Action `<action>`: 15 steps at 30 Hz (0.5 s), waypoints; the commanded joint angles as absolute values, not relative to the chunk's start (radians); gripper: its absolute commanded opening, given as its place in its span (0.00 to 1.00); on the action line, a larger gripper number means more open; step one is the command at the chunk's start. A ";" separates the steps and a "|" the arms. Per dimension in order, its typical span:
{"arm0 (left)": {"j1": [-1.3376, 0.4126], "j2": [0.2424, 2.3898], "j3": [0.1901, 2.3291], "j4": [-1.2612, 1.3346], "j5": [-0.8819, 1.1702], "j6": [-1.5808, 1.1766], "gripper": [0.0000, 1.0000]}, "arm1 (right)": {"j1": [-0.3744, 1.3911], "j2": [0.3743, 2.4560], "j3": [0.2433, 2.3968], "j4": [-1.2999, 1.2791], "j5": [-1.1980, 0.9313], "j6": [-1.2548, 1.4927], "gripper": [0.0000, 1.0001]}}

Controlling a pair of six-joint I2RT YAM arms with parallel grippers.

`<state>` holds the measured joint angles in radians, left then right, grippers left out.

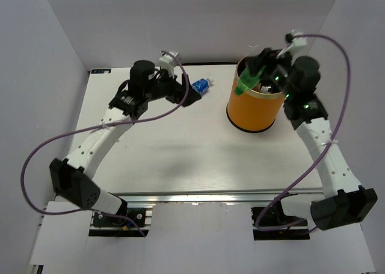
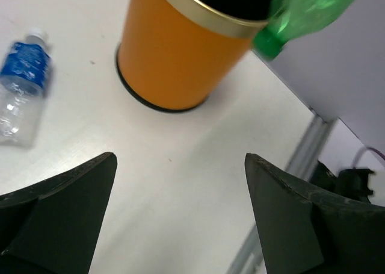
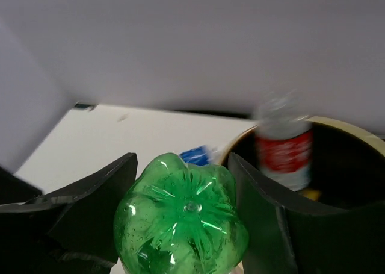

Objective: Put the plastic bottles in the bin

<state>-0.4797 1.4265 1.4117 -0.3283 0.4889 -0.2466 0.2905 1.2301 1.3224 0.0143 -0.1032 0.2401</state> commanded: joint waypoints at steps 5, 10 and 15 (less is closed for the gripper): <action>-0.476 1.753 1.702 -0.446 0.345 -0.126 0.98 | 0.124 1.379 1.612 -0.130 0.061 0.008 0.12; -0.459 1.951 1.874 -0.468 0.265 -0.035 0.98 | 0.089 1.443 1.597 -0.090 0.041 -0.055 0.85; -0.410 2.175 2.122 -0.500 0.282 0.023 0.98 | 0.089 1.413 1.554 -0.043 0.048 -0.093 0.89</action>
